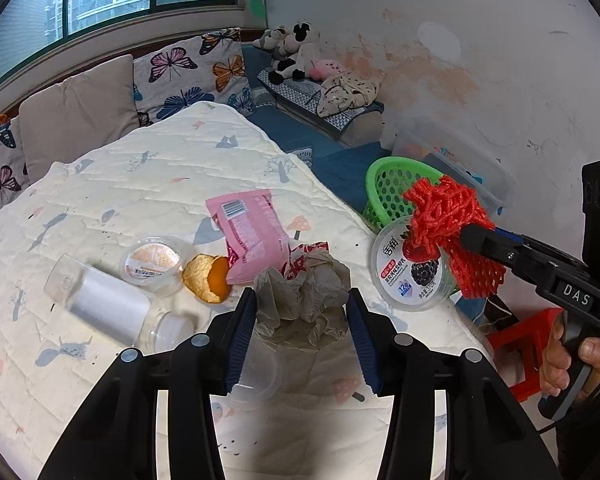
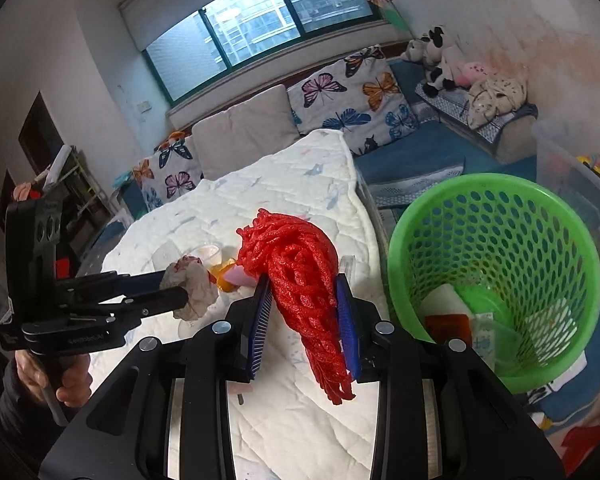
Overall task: Collect trash
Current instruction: 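Carry the tissue and mesh bag over the green basket and open both grippers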
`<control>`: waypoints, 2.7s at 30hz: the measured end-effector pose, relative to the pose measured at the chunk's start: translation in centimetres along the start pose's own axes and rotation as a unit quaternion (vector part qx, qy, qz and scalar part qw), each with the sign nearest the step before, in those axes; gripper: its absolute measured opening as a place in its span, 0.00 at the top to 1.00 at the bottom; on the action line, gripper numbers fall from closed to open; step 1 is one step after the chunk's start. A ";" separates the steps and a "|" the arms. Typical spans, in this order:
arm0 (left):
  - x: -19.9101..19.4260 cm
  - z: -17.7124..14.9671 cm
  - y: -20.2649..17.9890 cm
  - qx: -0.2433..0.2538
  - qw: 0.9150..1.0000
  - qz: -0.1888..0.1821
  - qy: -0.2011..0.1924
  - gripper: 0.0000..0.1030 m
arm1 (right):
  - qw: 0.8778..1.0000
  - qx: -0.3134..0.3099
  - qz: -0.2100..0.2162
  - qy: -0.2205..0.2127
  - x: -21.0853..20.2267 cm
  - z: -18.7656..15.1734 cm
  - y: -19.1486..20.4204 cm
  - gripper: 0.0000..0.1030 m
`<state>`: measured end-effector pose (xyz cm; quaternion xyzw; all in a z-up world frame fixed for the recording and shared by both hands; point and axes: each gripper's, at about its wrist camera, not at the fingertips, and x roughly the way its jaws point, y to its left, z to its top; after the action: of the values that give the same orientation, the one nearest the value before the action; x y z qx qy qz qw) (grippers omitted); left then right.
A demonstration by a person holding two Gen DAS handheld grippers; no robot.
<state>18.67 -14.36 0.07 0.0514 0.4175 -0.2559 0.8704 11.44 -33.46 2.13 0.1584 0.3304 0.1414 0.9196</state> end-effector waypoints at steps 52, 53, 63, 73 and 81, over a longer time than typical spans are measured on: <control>4.9 5.4 -8.1 0.052 0.997 -0.055 0.015 0.56 | 0.984 0.069 -0.161 0.025 0.0 -0.7 -11.3 0.50; 5.2 5.5 -8.4 0.056 0.997 -0.055 0.016 0.56 | 0.984 0.072 -0.162 0.025 0.0 -0.8 -11.6 0.49; 8.6 7.2 -11.5 0.069 0.995 -0.069 0.037 0.54 | 0.982 0.087 -0.167 0.008 -2.5 -1.7 -13.2 0.36; 11.8 7.9 -14.3 0.070 0.992 -0.086 0.061 0.42 | 0.982 0.096 -0.162 -0.003 -4.6 -2.8 -13.6 0.35; 11.2 7.5 -13.9 0.066 0.993 -0.088 0.050 0.24 | 0.983 0.088 -0.159 -0.004 -5.0 -3.5 -12.4 0.35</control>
<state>22.91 -33.17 -1.81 0.0847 0.4451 -0.3554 0.8176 7.44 -45.87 -2.38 0.1848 0.3594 -0.0370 0.9140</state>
